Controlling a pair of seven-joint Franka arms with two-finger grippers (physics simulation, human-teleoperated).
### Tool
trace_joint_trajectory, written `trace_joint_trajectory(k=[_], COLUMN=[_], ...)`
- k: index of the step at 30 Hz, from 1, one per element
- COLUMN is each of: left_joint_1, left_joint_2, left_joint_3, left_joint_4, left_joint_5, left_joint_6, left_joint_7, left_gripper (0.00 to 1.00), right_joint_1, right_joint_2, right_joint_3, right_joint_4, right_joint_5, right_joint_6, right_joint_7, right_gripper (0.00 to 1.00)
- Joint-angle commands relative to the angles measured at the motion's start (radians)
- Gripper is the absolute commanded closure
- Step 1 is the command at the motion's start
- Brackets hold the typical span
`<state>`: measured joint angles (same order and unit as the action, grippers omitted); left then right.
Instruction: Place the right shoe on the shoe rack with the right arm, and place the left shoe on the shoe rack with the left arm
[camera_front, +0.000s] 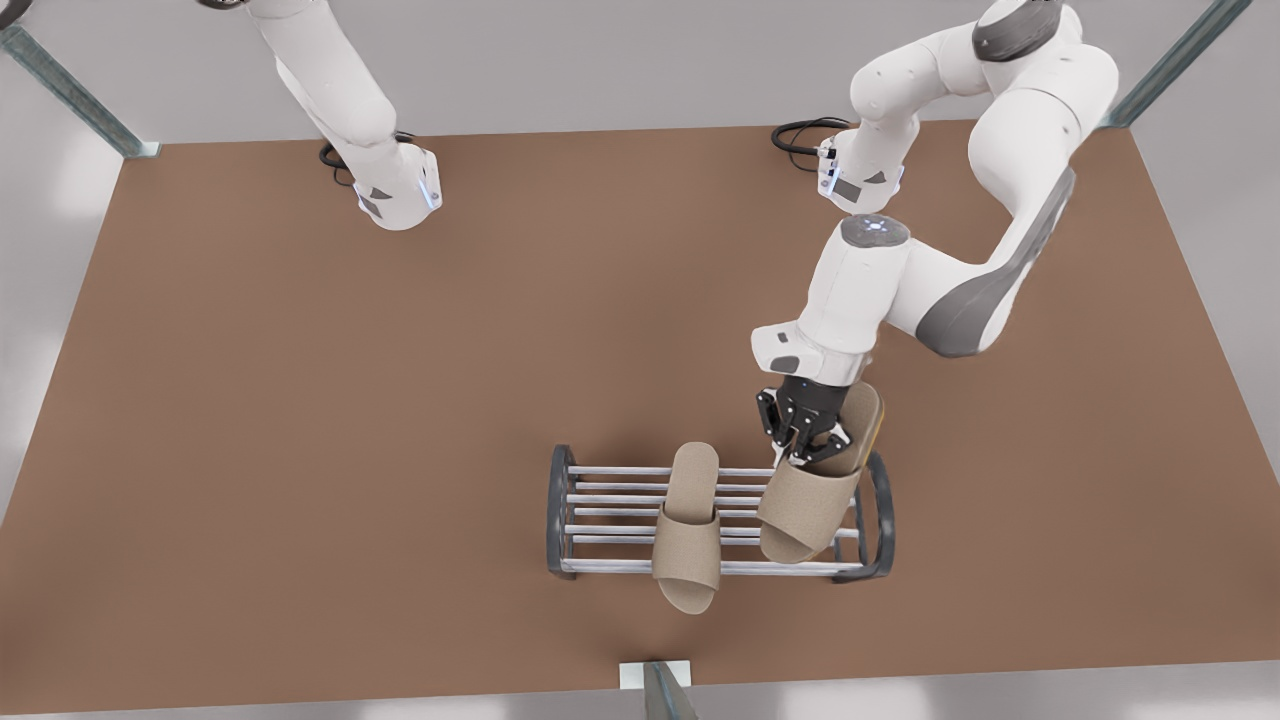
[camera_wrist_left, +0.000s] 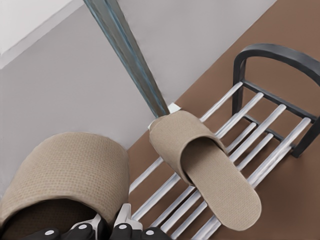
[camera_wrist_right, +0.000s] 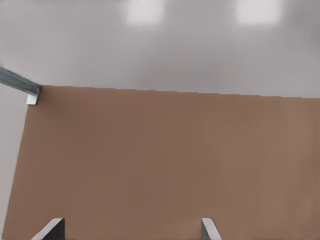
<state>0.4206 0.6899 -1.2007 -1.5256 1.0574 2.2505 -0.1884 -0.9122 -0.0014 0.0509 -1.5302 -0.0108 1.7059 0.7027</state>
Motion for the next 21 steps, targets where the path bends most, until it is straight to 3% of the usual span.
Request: trace_joint_trajectory(k=[1,3,10,21], left_joint_1=[-0.025,-0.063,-0.161,-0.174], left_joint_2=[0.003,0.011,0.065,0.091], left_joint_3=[0.021,0.067,0.179,0.24], left_joint_4=[-0.002,-0.007,-0.031,-0.062], left_joint_5=[0.142,0.249,0.454,0.584], left_joint_6=[-0.051,-0.04,0.046,0.129], left_joint_7=[-0.798,-0.91,-1.206,-1.336], left_gripper=[0.71,0.71,0.71,0.7], right_joint_1=[0.776,0.806,0.805,0.809], right_joint_2=[0.018,0.044,0.241,0.245], right_joint_3=[0.009,0.043,0.043,0.043], right_joint_4=[0.007,0.007,0.131,0.117], right_joint_5=[0.02,0.025,0.015,0.012], right_joint_6=[-0.129,-0.111,-0.104,-0.086], right_joint_7=[-0.631,-0.634,-0.632,-0.634], right_gripper=[0.0,0.0,0.0,0.0])
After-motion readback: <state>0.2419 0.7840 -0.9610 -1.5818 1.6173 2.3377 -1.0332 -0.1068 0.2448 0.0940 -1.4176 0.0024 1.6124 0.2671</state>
